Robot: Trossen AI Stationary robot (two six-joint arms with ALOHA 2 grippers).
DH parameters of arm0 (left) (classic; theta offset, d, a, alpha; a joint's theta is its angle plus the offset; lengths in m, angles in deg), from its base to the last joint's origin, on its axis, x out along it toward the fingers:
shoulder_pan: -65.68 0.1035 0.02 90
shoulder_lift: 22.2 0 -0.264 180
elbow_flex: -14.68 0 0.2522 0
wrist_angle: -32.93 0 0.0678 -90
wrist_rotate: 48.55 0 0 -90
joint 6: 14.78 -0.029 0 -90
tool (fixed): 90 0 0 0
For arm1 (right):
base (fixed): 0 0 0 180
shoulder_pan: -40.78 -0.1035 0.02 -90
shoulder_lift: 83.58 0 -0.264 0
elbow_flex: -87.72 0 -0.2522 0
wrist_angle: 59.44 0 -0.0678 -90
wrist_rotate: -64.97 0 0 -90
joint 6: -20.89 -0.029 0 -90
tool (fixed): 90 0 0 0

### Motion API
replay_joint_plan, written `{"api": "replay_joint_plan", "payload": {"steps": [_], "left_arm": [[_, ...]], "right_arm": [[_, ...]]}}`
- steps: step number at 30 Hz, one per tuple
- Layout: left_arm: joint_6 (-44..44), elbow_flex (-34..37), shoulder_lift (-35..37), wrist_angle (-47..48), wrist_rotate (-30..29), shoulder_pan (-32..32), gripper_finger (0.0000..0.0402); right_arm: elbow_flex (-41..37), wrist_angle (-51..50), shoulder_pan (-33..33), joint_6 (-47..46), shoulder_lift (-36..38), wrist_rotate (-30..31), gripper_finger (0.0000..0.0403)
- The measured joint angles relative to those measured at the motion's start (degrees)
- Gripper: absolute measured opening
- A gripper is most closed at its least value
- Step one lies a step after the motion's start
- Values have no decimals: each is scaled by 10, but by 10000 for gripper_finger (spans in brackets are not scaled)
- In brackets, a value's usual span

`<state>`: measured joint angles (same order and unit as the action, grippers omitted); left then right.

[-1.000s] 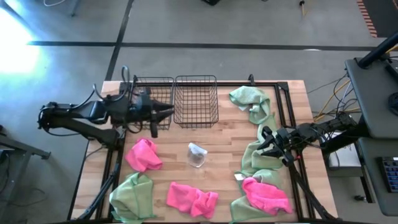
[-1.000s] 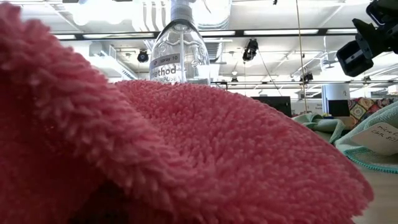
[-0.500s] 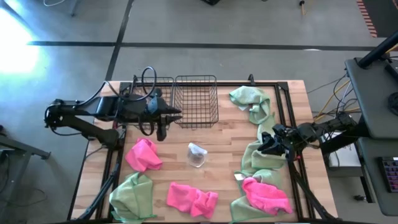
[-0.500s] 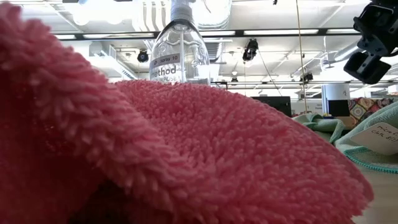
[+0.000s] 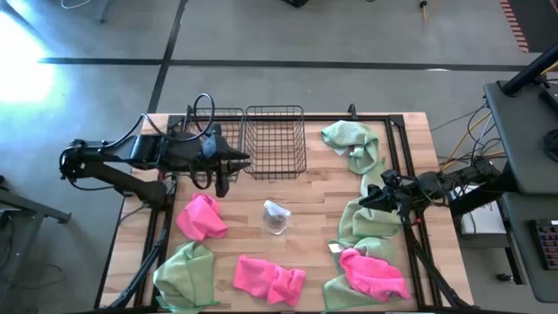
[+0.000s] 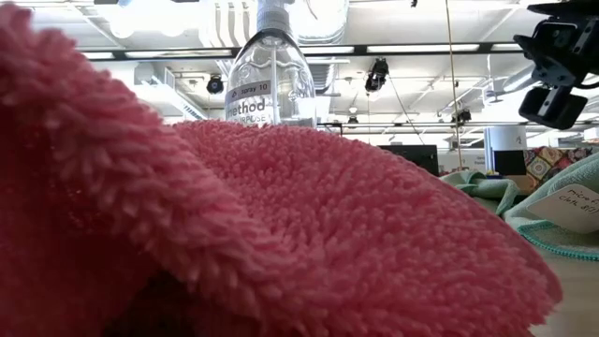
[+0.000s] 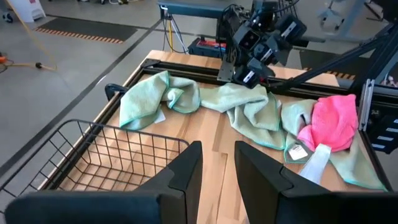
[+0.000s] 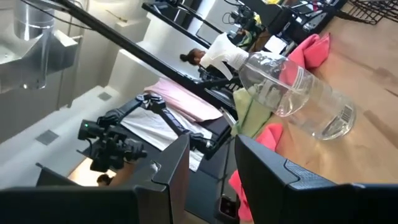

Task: Sort microfiber towel by color & place in baskets
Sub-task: Put the top pink microfiber towel into the left black wire basket

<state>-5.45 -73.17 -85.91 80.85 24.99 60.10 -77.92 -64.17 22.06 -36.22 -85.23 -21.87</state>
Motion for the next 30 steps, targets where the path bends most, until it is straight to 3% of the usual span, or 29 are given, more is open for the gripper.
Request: {"api": "replay_joint_plan", "payload": {"steps": [5,10,14,20,24,30], "left_arm": [[-10,0,2,4,5,0,80],[-6,0,15,6,58,-1,80],[4,0,26,24,74,-7,80],[5,0,35,47,76,-12,80],[-3,0,45,58,116,-12,80],[31,0,84,147,160,-14,80]], "right_arm": [[0,-3,0,15,0,1,123],[1,10,0,-33,-5,10,123],[31,-2,0,-18,-13,10,123],[153,-100,0,63,-77,15,123],[265,-211,0,113,-159,16,123],[414,-344,0,172,-298,13,123]]}}
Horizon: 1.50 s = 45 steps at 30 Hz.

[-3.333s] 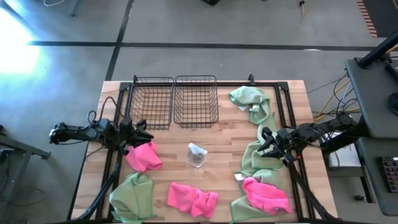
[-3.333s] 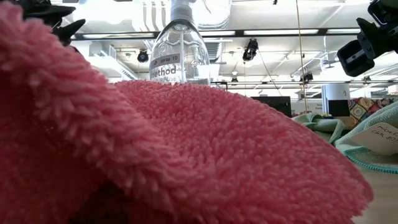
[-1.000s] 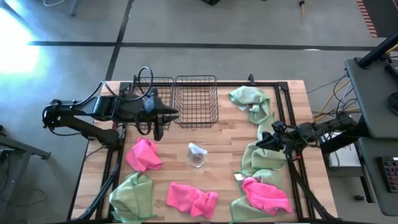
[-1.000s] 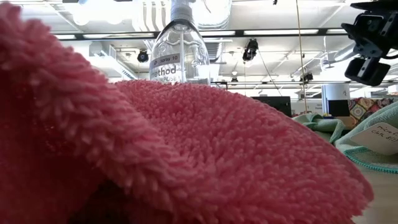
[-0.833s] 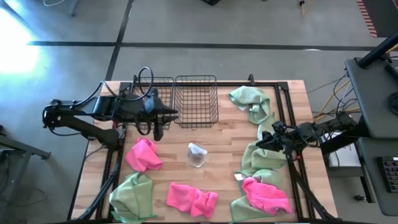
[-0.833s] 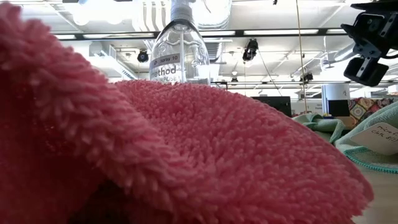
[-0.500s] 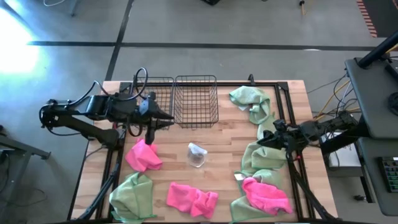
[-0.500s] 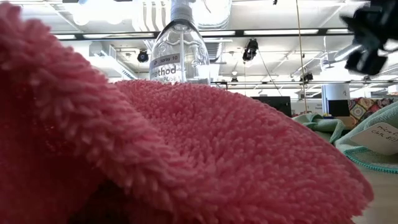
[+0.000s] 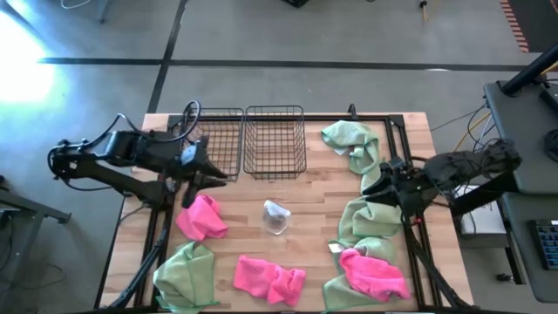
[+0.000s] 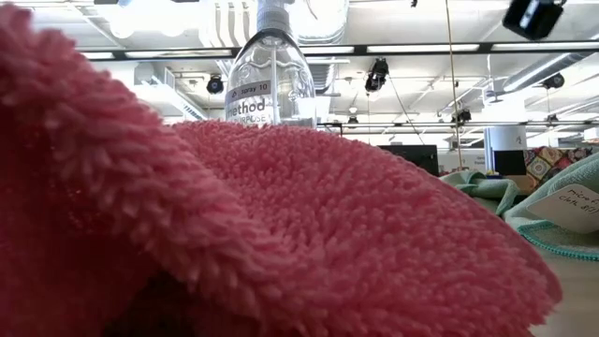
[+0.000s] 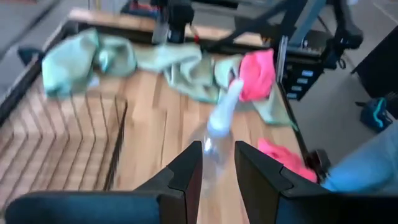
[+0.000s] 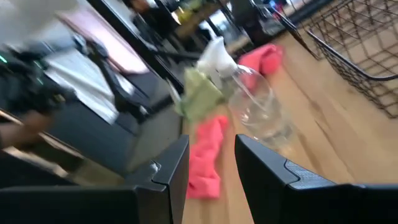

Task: Sort microfiber towel by color & place in baskets
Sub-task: Put the top pink microfiber towel into the left black wire basket

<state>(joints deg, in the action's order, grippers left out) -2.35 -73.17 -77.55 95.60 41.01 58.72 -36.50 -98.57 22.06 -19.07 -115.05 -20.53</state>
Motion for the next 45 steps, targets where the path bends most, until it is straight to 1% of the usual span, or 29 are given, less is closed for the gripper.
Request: {"api": "replay_joint_plan", "payload": {"steps": [6,10,13,15,18,21,26,32,35,39,43,45], "left_arm": [[62,0,53,110,1,-1,80],[94,0,79,144,1,-1,80],[113,6,90,165,1,-1,80],[123,20,97,181,1,-1,80],[136,62,112,215,5,-1,80],[156,123,134,239,30,-1,80],[193,234,190,222,87,-1,80],[234,347,254,168,101,-1,80],[254,386,279,121,116,-1,80],[280,420,298,78,117,-1,80],[287,438,305,71,125,-1,80],[277,443,308,71,143,-1,80]], "right_arm": [[118,-175,0,1,-118,0,123],[176,-262,0,1,-182,0,123],[203,-290,0,1,-225,0,123],[222,-292,0,1,-244,1,123],[240,-305,0,1,-278,1,123],[251,-302,0,1,-303,1,123],[265,-305,0,1,-323,1,123],[271,-301,0,-18,-328,1,123],[270,-303,0,-40,-328,1,123],[270,-303,0,-62,-323,1,123],[270,-304,0,-68,-324,1,123],[270,-304,0,-68,-324,1,123]]}}
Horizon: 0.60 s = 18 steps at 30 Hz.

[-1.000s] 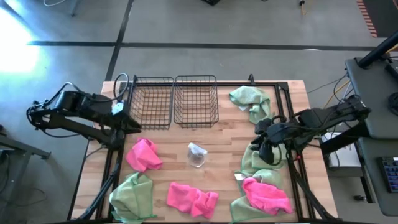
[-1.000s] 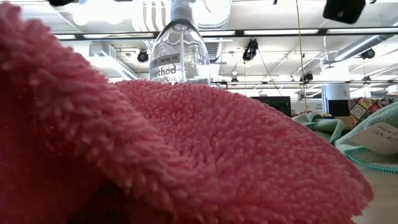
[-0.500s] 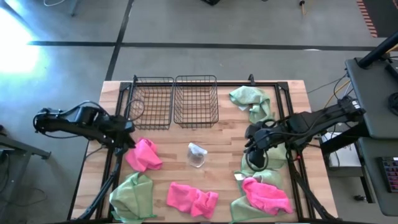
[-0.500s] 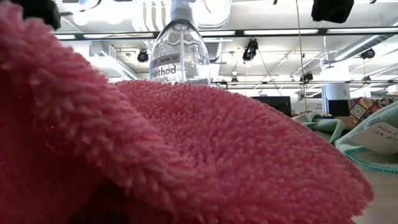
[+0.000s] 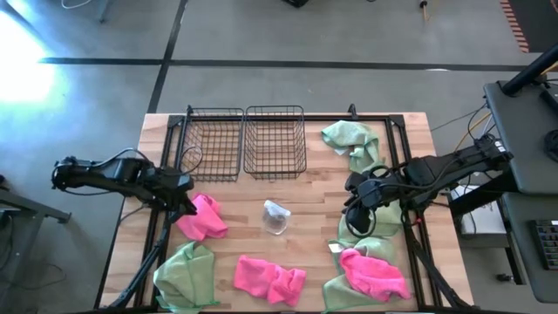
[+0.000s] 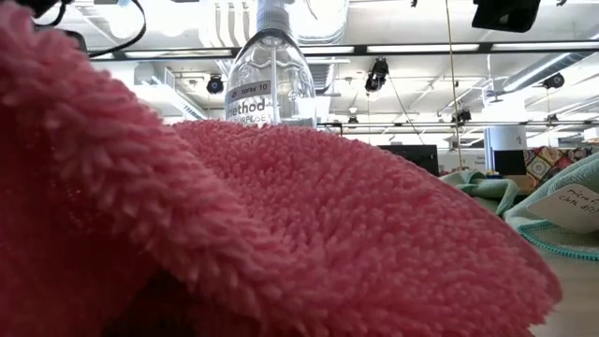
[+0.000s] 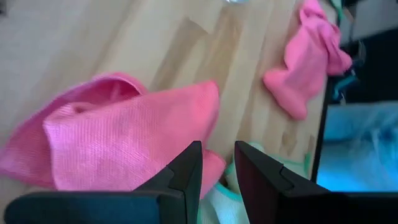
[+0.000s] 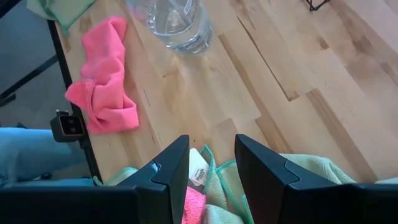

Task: Sort microfiber towel by color & place in baskets
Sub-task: Put the top pink microfiber towel into the left black wire basket

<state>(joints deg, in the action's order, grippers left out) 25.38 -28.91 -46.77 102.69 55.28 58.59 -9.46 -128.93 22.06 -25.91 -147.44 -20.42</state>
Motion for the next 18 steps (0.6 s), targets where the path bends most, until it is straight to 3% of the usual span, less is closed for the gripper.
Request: {"api": "replay_joint_plan", "payload": {"steps": [10,18], "left_arm": [[-17,29,3,-5,67,0,80],[-21,35,-13,-8,-5,0,80]], "right_arm": [[0,-3,0,4,0,0,123],[-1,-13,0,4,0,0,123]]}}
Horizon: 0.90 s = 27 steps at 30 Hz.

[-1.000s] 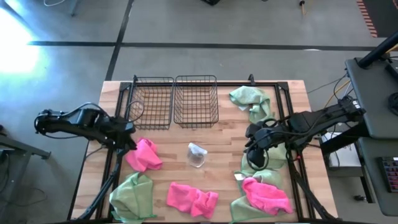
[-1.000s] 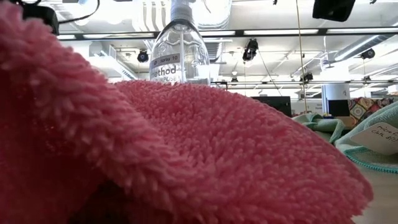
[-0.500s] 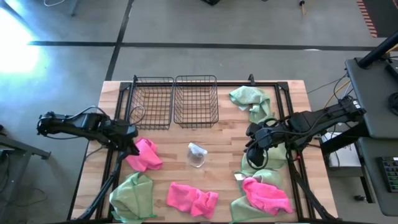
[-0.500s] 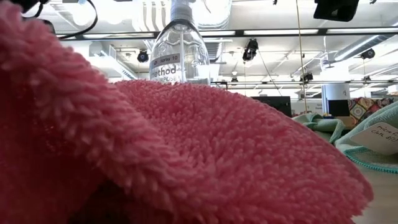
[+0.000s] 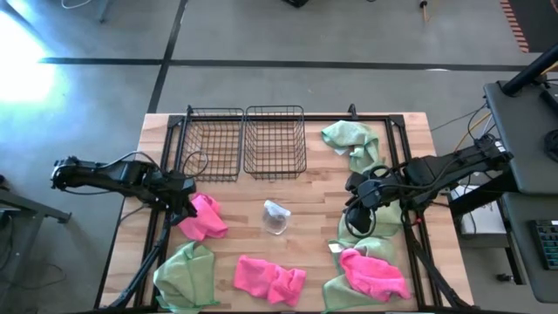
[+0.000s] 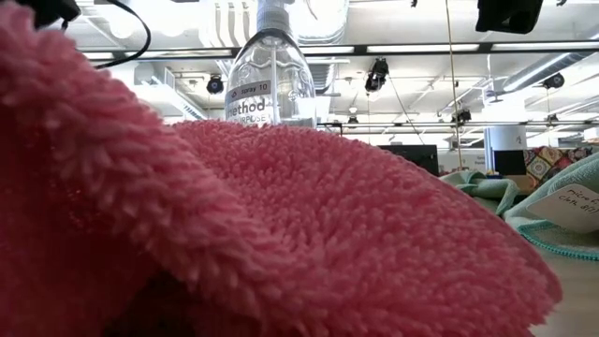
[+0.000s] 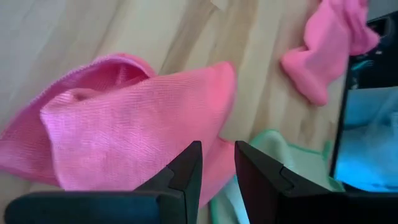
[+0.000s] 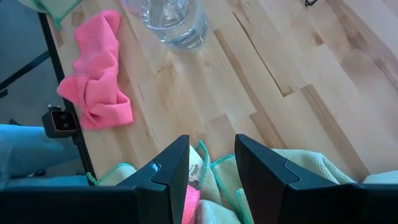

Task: Sort microfiber towel by color & place in baskets
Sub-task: Put the top pink microfiber towel into the left black wire basket

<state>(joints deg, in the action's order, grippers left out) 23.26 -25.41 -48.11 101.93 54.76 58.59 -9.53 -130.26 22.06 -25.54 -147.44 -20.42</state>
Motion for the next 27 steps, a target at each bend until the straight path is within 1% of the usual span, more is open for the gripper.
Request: {"api": "replay_joint_plan", "payload": {"steps": [4,9,12,18,21,27], "left_arm": [[-25,0,-15,7,-7,0,80],[-54,1,-44,17,-38,0,80],[-59,1,-65,17,-40,0,80],[-58,1,-102,15,-37,0,80],[-56,1,-119,14,-26,0,80],[-26,1,-149,8,-23,0,80]], "right_arm": [[0,0,0,1,0,0,123],[0,0,0,0,0,0,123],[0,1,0,0,0,0,123],[0,1,0,0,0,0,123],[0,1,0,0,0,0,123],[0,1,0,0,0,0,123]]}}
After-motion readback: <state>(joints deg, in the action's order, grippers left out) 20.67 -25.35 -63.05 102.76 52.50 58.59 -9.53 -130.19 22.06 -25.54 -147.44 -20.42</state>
